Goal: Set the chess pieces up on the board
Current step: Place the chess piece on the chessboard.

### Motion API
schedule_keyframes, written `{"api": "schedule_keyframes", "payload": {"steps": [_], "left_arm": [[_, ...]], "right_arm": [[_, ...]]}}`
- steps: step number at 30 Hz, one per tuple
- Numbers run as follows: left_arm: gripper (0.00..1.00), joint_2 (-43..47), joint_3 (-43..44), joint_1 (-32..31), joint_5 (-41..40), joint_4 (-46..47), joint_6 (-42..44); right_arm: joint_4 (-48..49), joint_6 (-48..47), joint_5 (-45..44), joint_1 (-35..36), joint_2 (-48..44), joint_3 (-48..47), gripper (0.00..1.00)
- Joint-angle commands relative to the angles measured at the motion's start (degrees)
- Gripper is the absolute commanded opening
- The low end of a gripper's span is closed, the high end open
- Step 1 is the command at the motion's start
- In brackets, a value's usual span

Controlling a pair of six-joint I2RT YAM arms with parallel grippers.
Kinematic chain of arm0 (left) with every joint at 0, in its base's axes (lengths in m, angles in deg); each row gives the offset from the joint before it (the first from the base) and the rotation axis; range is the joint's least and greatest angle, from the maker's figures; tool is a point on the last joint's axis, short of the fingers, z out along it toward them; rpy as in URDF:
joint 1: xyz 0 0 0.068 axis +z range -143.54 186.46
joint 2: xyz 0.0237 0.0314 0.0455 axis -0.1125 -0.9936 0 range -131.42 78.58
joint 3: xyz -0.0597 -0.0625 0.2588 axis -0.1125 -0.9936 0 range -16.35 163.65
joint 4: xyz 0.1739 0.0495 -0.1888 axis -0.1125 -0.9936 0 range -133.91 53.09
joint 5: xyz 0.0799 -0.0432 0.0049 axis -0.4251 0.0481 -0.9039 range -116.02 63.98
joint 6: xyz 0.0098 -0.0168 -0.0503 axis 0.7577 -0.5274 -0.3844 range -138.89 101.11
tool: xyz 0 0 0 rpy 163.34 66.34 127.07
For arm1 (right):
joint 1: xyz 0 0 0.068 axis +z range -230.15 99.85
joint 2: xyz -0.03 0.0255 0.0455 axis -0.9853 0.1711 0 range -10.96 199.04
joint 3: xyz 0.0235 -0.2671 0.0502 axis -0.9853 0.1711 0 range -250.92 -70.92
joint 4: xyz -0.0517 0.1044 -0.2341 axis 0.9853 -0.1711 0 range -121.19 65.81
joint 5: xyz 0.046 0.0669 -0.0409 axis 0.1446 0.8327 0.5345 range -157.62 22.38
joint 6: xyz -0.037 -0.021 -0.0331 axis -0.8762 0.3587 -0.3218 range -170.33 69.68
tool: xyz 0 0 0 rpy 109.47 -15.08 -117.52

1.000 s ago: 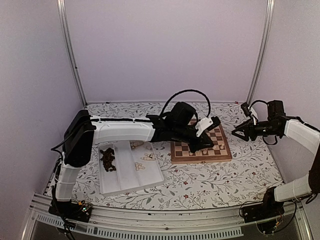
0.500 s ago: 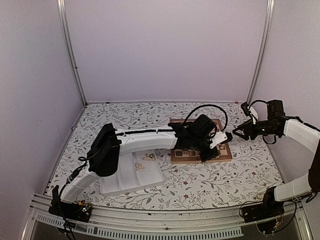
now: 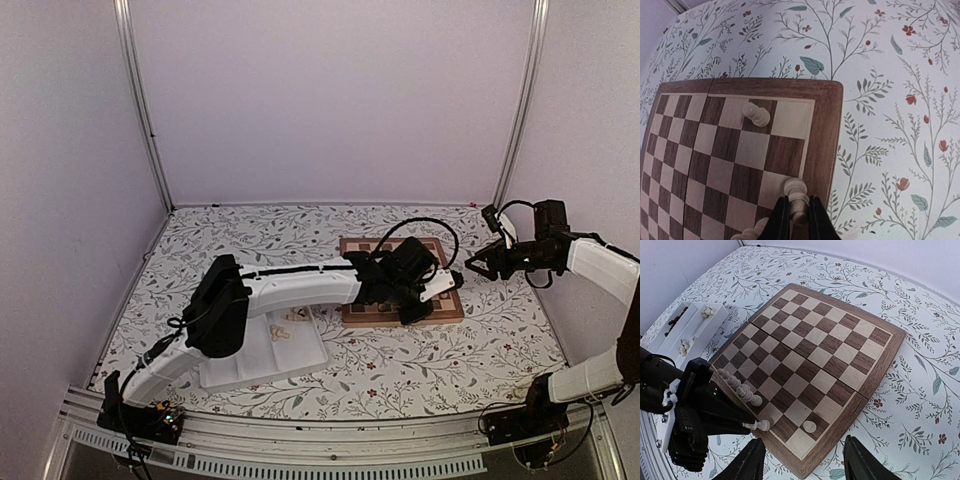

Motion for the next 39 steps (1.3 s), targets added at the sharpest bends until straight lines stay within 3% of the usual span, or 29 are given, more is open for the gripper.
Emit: {"api": "schedule_keyframes", "payload": {"steps": [1, 7, 19, 25, 28, 31, 34, 39], "left_arm": [[0.12, -1.89, 2.56, -1.19, -2.45, -1.09, 1.46], [0.39, -1.71, 2.95, -2.04, -4.67, 0.28, 2.45], [0.51, 10.21, -3.23, -3.17, -6.02, 4.31, 3.39], [0.52, 26.34, -15.94, -0.07, -9.19, 3.85, 0.19], [0.51, 33.83, -23.68, 3.66, -9.18, 5.67, -4.24], [0.52, 40.20, -32.44, 7.42, -8.15, 8.27, -5.82], [0.57, 48.32, -47.47, 11.11, -9.60, 17.87, -7.25], [0.59, 53.50, -55.72, 15.38, -9.85, 21.12, -9.41]], "right_arm": [[-0.26, -0.31, 0.86, -0.16, 0.62, -0.68, 0.57], [-0.45, -0.32, 1.09, -0.16, 0.55, -0.68, 0.57], [-1.72, -3.87, 2.30, -0.16, 0.40, 0.61, 0.54], [-2.12, -10.22, 1.54, 0.59, -0.65, 3.09, 0.40], [-3.15, -12.24, -2.57, 5.29, -0.12, 3.89, 0.33], [-2.15, -13.95, -7.23, 10.56, -1.01, 6.18, 0.32], [-1.03, -14.06, -11.26, 14.83, 0.19, 6.89, 0.34], [-0.48, -13.66, -13.36, 17.38, 5.80, 6.44, 0.32]]}}
